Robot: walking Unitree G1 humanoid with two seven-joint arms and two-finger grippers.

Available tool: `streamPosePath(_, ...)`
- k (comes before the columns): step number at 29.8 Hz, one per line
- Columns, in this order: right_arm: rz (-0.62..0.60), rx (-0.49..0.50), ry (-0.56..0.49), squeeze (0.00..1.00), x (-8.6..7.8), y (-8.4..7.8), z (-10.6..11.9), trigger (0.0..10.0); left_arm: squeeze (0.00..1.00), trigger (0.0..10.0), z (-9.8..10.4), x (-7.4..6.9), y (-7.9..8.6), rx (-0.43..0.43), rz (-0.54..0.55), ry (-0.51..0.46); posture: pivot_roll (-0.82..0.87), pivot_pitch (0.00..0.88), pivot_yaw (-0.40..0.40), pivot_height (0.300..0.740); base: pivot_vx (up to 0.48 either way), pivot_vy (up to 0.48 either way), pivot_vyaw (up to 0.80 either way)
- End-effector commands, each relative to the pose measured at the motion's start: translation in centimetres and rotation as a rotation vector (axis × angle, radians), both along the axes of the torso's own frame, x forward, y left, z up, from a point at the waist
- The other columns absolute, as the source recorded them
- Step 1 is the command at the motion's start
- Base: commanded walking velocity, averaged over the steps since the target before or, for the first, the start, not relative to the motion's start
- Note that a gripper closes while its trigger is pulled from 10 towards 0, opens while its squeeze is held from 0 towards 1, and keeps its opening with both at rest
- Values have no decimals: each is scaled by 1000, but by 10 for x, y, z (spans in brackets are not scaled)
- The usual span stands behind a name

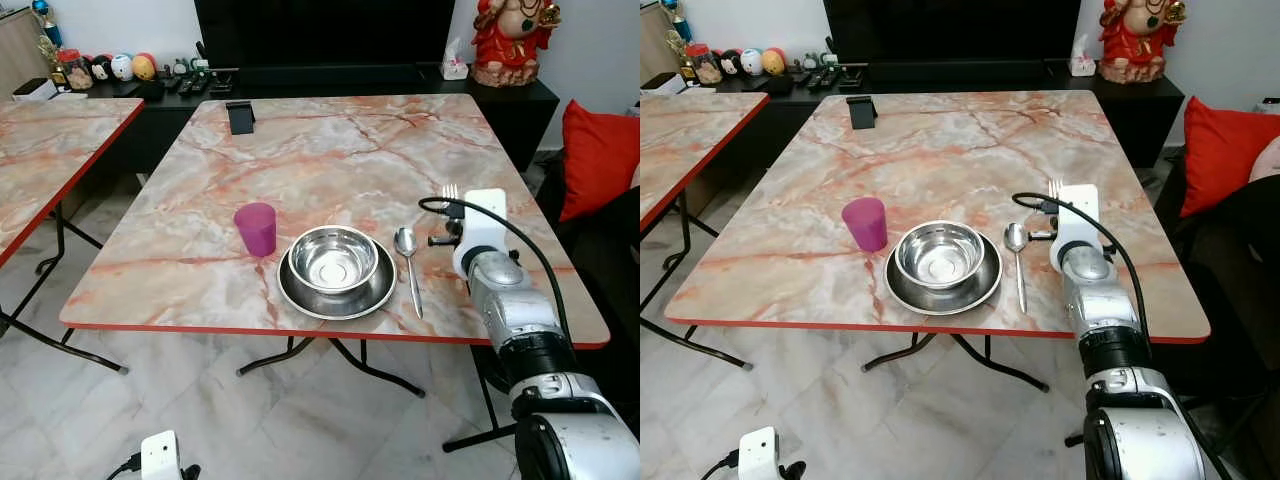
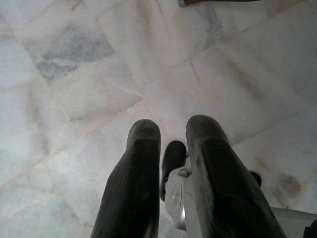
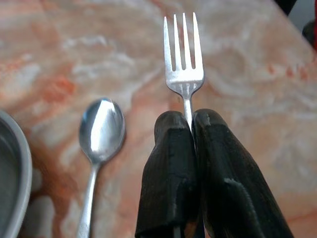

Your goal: Setting the table

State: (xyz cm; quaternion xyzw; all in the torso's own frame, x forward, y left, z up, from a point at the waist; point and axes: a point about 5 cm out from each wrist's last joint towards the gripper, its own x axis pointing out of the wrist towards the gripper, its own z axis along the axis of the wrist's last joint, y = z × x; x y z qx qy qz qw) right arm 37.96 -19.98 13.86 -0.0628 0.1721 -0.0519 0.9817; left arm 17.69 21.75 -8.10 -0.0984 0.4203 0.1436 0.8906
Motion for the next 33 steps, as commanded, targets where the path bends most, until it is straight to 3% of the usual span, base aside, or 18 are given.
streamPosePath(1,-15,1,11,0,2,-4,3,10000,0,10000,-1,-2,2,-3,12,12,-21,5,59,740,0,0,0)
streamPosePath(17,-8,95,65,0,4,8,-13,10000,0,10000,0,-1,2,-2,14,10,-11,29,58,740,0,0,0)
streamPosePath(26,11,111,70,0,6,22,-18,10000,0,10000,0,-1,2,-1,11,8,0,23,56,740,0,0,0)
streamPosePath(33,-4,97,66,0,7,23,-21,10000,0,10000,0,-1,2,0,11,8,6,24,56,740,0,0,0)
